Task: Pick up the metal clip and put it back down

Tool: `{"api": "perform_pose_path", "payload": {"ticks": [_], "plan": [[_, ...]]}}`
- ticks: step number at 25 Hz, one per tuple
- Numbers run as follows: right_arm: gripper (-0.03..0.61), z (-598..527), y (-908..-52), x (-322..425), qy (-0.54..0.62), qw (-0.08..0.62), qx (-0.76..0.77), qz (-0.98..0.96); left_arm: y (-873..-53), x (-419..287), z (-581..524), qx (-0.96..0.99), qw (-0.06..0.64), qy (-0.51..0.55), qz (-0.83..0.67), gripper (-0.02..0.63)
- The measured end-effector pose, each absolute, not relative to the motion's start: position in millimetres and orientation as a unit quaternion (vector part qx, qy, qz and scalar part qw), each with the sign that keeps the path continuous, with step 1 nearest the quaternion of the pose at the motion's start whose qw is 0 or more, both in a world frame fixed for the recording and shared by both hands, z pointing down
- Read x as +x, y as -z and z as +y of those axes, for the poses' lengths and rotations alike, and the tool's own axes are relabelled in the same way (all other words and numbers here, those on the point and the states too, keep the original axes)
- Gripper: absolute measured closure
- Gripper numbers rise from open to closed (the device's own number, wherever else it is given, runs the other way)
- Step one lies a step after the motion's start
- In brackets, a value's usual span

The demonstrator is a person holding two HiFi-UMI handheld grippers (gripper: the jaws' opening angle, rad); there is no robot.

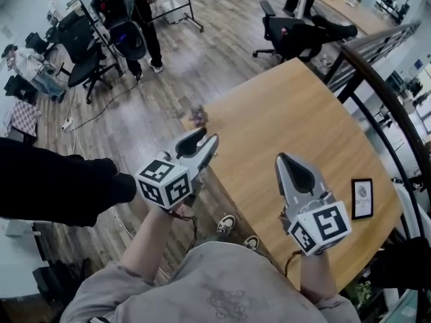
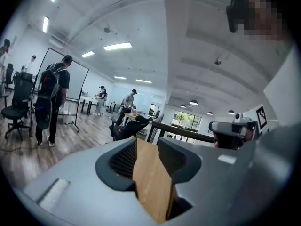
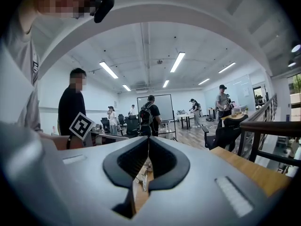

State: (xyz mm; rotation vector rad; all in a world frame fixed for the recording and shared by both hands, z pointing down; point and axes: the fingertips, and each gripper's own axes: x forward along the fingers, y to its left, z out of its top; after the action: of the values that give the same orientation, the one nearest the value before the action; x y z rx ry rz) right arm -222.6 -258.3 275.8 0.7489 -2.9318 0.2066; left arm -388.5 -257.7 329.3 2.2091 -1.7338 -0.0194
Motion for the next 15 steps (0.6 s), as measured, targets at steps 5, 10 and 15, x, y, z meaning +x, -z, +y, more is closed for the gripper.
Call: {"api": "perform_pose_path", "payload": {"ticks": [5,10,15], "plan": [[0.566,-237.2,-262.2,-208.9,-0.062,0.041,0.244,-0.967,-289.3,-375.2,-241.0,0.779,0.105,0.011,-0.618,0.527],[0.566,-223.4,-245.6,-188.2,-0.057,0.019,0.262,-0.963,-266.8,-357.9,-219.1,0.785,0.058,-0.017,-0.616,0.538],[0.566,-210.4,-245.5,-172.9,-0.057,0.017,0.263,-0.963,-269.1,-337.9,-198.3,0.787,0.038,-0.035,-0.615,0.582]]}}
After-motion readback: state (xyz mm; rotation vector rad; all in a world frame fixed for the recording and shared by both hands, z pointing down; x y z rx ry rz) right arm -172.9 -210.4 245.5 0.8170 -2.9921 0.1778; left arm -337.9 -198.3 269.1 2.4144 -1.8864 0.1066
